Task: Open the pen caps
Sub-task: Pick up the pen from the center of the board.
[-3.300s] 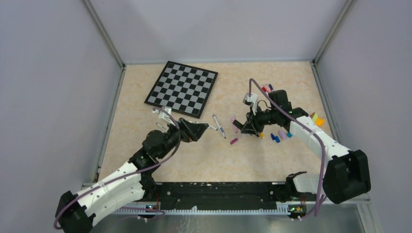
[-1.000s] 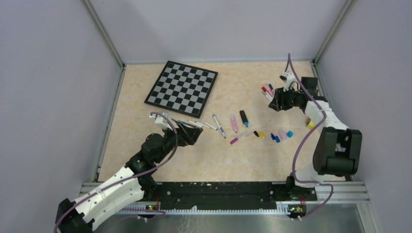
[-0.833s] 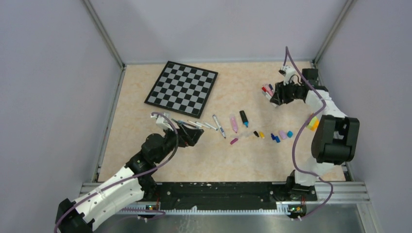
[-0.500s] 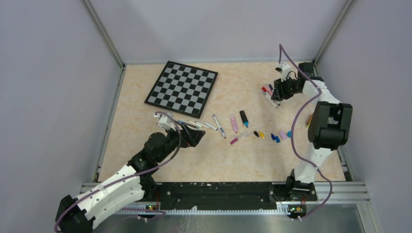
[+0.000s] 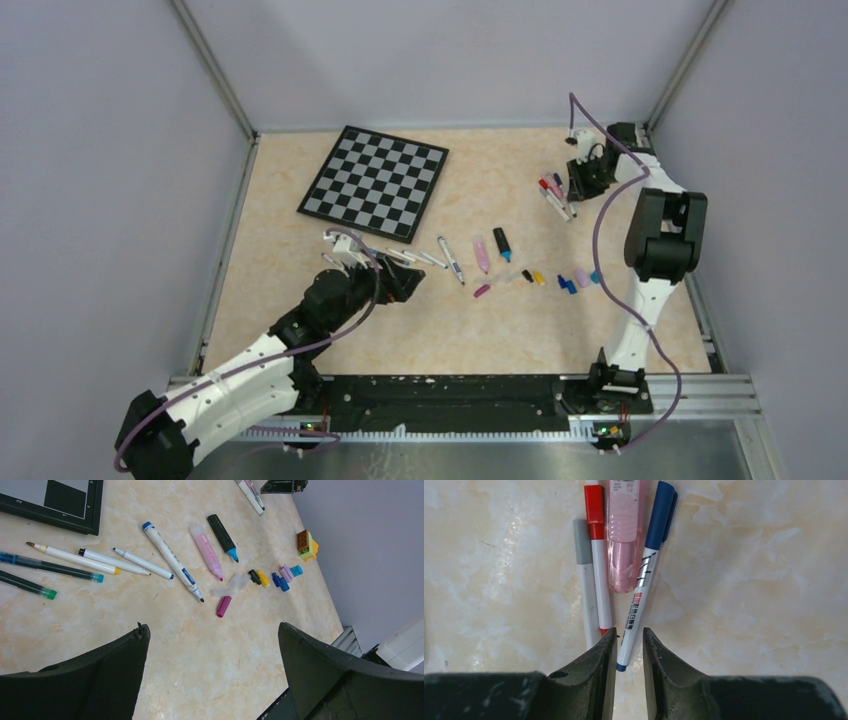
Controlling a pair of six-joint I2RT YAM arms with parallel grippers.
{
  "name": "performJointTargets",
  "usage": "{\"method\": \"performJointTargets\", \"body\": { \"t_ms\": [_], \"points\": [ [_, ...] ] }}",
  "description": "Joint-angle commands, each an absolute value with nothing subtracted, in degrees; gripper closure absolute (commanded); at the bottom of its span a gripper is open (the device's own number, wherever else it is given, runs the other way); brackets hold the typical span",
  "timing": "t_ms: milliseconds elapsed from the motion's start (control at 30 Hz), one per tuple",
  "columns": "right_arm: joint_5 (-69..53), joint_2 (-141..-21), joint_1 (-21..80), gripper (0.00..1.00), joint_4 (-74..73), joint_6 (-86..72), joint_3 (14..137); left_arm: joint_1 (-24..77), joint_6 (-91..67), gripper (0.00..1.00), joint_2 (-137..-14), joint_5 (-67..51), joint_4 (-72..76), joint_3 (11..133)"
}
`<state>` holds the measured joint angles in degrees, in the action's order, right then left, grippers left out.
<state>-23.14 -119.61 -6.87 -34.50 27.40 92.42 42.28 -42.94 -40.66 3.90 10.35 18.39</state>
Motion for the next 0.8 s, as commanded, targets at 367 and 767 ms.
{"method": "performJointTargets", "body": {
  "t_ms": [367,767],
  "points": [
    [-18.8,-125.8,-5.6,0.74,-35.4,26.3,99.2,41.3,-41.5,0.01,-42.3,3.7,14.1,19.3],
    [-9.8,-128.3,-4.6,0.88,-36.2,28.3,99.6,40.8,-41.3,0.01,-43.0,3.0,14.6,19.3]
  ]
}}
